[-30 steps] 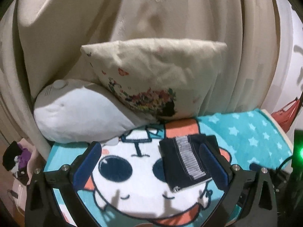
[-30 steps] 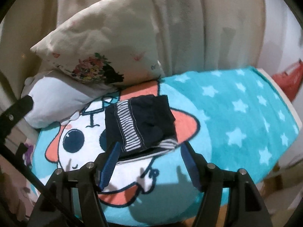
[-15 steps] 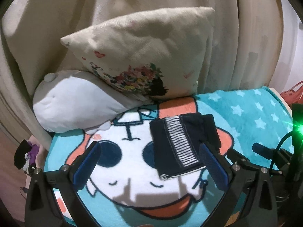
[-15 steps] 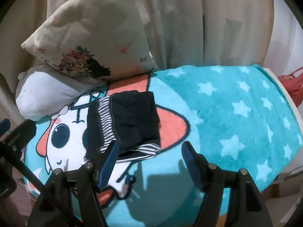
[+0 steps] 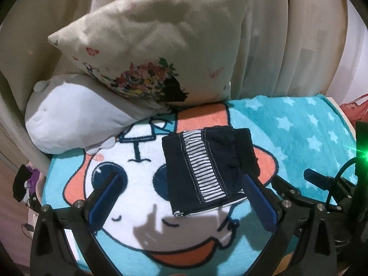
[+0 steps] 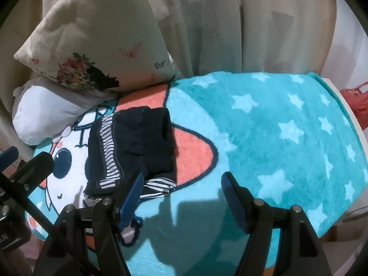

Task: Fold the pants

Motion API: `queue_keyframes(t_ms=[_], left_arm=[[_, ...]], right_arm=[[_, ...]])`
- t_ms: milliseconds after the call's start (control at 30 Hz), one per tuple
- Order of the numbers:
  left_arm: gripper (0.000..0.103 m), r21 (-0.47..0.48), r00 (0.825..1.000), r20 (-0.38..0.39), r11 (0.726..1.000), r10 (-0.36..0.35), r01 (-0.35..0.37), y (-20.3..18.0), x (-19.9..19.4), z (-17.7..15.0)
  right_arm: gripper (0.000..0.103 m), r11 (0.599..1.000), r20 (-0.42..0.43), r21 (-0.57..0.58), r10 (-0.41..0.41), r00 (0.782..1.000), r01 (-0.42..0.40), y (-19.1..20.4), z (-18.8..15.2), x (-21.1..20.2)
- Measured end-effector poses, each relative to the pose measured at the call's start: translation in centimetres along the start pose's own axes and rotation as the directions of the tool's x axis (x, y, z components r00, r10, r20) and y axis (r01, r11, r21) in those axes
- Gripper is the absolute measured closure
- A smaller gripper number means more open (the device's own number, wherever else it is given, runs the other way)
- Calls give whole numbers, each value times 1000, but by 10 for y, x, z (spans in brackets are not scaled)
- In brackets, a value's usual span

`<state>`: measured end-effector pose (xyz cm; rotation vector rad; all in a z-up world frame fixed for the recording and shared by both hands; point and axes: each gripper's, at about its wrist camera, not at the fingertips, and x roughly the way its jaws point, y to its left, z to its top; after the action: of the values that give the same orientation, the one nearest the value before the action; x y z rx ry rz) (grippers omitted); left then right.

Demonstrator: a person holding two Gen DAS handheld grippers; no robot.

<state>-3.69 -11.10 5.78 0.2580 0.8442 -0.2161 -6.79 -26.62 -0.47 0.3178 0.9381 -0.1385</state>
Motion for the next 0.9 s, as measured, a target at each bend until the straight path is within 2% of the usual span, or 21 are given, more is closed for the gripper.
queue_keyframes(t_ms=[367,900], left_arm=[[0,-33,997,-73,999,-14,11,1,18,-4],[0,-62,992,-120,998,-27,20,1,31,-4]], right_arm=[[28,1000,-48,-25,3,999,-5,2,1,16],[27,998,-76,-55,11,997,-15,5,3,25]])
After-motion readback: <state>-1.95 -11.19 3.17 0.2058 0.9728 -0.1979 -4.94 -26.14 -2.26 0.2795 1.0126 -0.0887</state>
